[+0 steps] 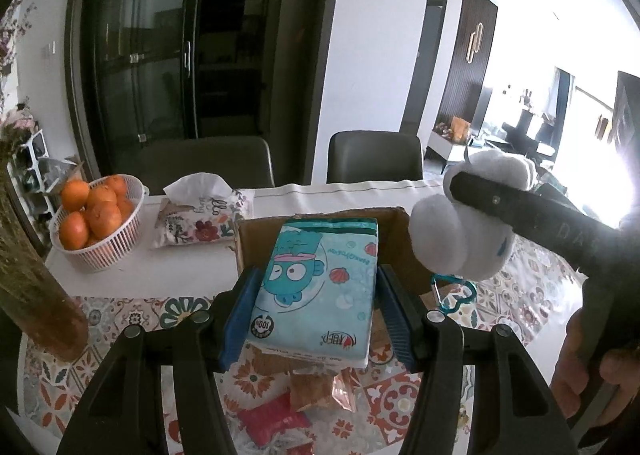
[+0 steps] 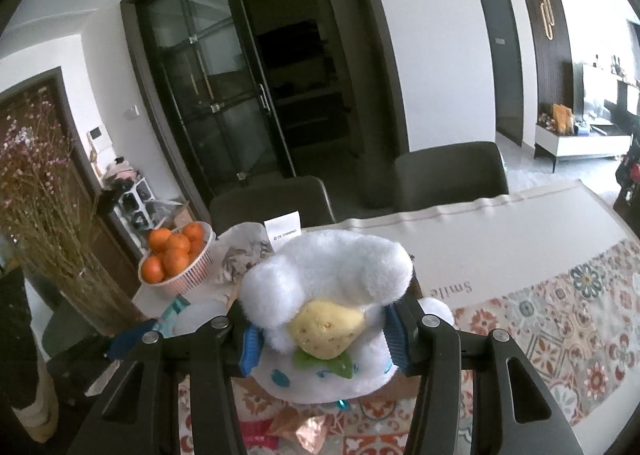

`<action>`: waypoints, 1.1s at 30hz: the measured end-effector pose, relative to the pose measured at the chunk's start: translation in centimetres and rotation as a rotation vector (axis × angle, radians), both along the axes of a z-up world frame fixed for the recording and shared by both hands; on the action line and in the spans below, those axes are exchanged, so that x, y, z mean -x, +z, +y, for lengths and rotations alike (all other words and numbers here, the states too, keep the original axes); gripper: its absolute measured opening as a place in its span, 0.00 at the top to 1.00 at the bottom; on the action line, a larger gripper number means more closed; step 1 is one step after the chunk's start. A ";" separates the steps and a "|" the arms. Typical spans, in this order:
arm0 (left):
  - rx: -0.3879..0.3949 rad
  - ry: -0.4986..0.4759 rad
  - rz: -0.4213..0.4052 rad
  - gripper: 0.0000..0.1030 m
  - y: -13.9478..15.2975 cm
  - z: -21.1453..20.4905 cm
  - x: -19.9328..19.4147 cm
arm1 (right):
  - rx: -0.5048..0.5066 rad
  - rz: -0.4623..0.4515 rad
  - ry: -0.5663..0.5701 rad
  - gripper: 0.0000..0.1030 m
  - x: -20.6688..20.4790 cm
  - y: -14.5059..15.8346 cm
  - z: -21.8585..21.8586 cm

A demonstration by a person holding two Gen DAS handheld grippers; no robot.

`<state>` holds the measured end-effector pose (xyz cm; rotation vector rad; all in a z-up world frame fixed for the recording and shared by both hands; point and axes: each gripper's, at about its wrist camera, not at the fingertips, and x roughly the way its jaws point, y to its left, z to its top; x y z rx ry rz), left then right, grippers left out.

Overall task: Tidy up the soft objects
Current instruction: 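Lift the tissue pack and white bunny and carry them over the box, then release the tissue pack and bunny into the box by opening both tools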

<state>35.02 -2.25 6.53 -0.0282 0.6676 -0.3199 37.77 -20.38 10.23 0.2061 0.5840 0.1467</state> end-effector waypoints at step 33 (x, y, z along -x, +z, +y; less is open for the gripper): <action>-0.064 0.018 0.189 0.49 -5.9 -2.3 -9.1 | -0.079 0.335 0.050 0.43 -10.1 -9.2 -1.1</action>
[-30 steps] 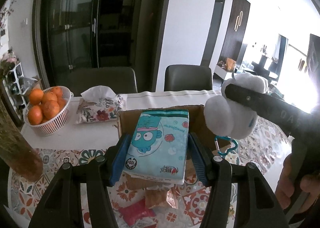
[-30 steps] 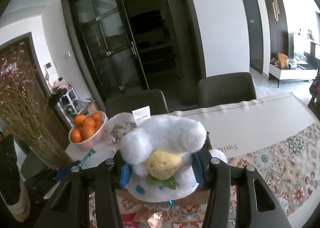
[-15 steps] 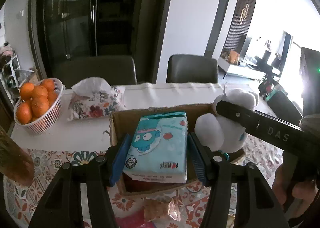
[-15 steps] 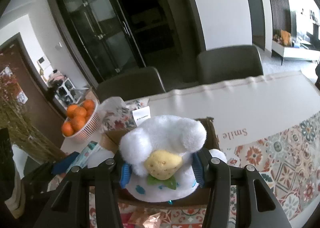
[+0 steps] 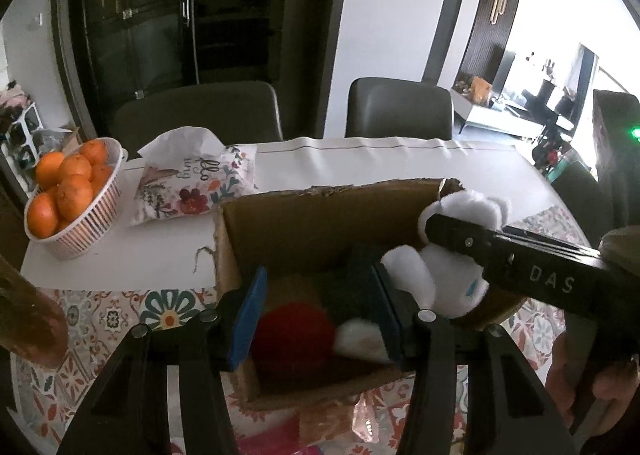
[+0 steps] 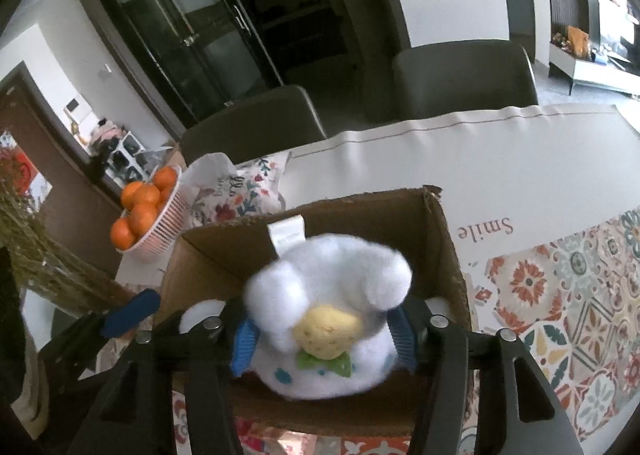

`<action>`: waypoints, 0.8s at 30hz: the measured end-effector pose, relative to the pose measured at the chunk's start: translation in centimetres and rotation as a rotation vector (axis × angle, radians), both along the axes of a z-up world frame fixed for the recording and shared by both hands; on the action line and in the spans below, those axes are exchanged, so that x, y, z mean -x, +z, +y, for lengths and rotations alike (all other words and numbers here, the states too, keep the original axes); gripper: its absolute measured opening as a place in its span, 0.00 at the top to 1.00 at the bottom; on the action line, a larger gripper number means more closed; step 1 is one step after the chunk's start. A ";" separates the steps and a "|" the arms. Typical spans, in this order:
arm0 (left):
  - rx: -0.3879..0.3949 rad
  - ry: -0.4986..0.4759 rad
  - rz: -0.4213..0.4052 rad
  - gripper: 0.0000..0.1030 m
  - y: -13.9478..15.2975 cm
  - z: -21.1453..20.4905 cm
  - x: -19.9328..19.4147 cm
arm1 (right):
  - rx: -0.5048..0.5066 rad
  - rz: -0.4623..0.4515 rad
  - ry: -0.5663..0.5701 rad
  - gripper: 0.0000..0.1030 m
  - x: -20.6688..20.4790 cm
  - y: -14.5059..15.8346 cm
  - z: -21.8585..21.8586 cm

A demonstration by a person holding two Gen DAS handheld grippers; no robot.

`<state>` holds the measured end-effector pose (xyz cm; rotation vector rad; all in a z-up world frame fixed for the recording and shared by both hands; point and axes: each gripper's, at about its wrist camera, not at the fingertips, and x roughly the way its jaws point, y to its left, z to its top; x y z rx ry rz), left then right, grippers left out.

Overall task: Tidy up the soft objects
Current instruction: 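Release the tissue pack and bunny into the box by opening both tools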

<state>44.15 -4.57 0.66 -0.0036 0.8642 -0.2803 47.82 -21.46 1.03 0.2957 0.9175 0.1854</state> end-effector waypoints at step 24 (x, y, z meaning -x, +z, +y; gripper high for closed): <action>-0.102 0.042 -0.027 0.41 2.2 1.0 8.7 | 0.153 -0.075 -0.061 0.35 9.8 3.8 -0.1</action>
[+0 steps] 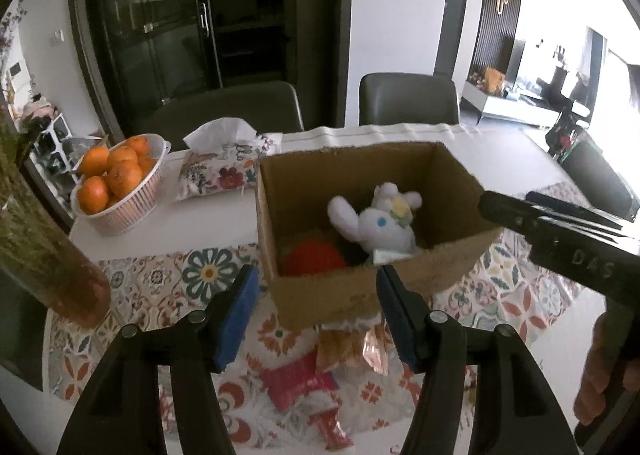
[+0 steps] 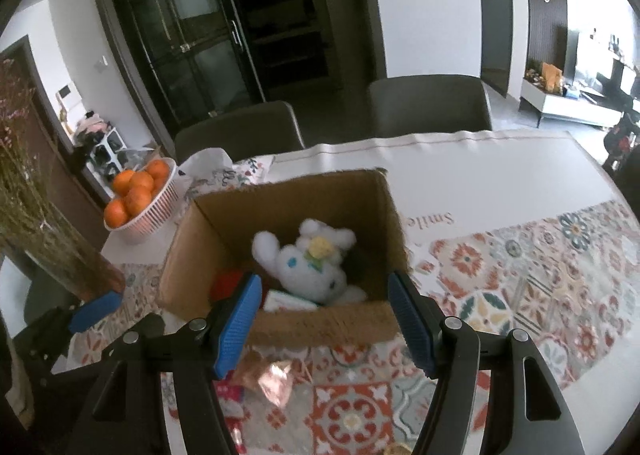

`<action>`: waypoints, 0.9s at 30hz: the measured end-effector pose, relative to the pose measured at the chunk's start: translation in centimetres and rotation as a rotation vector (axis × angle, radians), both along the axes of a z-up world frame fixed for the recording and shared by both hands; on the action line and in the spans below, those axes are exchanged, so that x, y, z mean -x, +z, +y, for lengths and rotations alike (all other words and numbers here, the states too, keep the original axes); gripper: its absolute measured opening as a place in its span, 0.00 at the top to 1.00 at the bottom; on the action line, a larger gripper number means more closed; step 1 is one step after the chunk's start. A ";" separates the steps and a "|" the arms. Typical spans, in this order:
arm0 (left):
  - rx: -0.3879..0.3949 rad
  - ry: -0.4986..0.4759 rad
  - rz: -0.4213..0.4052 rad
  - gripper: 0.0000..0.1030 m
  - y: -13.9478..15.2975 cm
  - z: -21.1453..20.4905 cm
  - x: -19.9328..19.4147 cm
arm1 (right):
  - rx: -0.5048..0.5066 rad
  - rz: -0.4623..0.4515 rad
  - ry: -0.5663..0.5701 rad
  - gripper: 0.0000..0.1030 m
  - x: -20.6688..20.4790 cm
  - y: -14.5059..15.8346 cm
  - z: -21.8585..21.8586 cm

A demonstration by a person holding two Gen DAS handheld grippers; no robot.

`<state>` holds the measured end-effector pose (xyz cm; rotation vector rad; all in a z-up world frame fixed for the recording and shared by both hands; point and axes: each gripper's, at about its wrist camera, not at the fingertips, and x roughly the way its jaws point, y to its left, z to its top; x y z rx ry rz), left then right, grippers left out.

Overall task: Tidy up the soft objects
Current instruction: 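Release the tissue pack and bunny into the box by opening both tools, then move both tools back toward the remaining wrappers and yellow toy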

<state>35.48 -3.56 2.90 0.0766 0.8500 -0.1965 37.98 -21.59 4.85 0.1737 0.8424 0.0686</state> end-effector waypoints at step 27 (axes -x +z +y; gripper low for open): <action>-0.069 0.024 0.188 0.41 -6.0 -1.2 6.4 | 0.048 0.257 -0.094 0.30 8.3 -7.3 -1.7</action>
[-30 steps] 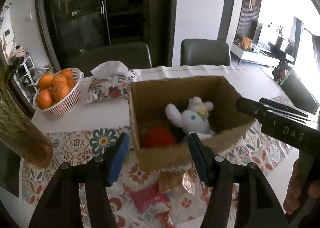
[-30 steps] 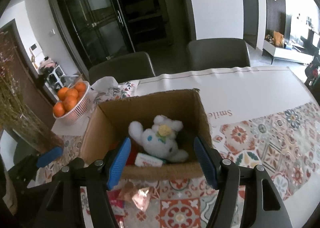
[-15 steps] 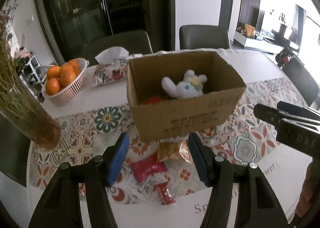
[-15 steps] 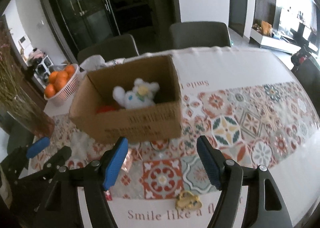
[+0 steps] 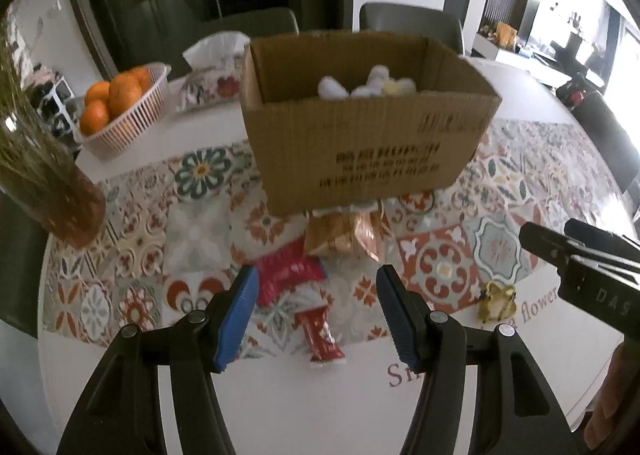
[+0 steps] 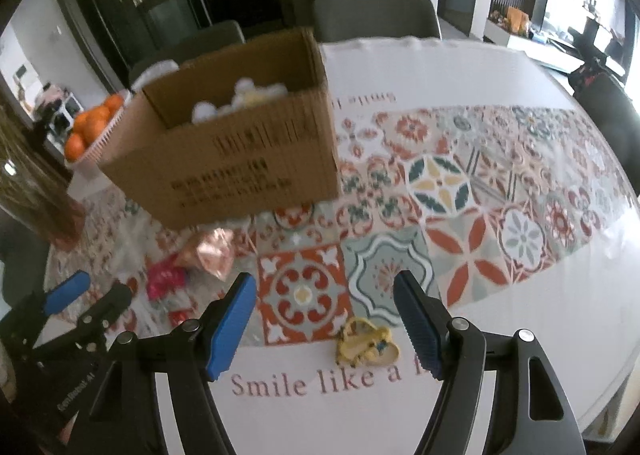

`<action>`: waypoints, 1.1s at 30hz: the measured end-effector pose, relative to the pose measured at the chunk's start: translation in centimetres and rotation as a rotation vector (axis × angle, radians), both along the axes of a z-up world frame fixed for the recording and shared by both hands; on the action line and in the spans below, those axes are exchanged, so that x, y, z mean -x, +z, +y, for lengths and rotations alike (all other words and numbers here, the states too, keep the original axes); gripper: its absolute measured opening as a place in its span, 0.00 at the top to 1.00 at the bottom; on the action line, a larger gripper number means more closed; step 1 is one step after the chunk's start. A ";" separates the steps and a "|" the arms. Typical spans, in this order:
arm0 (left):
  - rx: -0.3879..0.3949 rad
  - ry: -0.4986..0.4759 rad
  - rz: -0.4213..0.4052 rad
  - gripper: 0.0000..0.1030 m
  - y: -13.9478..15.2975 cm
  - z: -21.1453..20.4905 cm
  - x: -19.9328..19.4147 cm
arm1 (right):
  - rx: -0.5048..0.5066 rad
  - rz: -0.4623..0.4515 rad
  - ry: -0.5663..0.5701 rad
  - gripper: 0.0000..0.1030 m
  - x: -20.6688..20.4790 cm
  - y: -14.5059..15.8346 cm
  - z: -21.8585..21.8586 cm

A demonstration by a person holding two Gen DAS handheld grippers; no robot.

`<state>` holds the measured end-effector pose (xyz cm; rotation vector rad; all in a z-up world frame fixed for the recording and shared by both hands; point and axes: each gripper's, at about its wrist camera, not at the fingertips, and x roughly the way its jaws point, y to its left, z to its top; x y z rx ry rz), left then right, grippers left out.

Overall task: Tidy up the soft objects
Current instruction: 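Move both tools back toward the remaining wrappers and yellow toy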

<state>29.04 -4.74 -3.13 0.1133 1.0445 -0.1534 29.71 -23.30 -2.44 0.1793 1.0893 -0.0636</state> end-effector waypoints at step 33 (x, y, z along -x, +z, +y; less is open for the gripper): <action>-0.078 0.033 0.226 0.41 -9.7 -1.3 -0.3 | -0.028 0.301 -0.033 0.30 0.7 -10.9 -1.6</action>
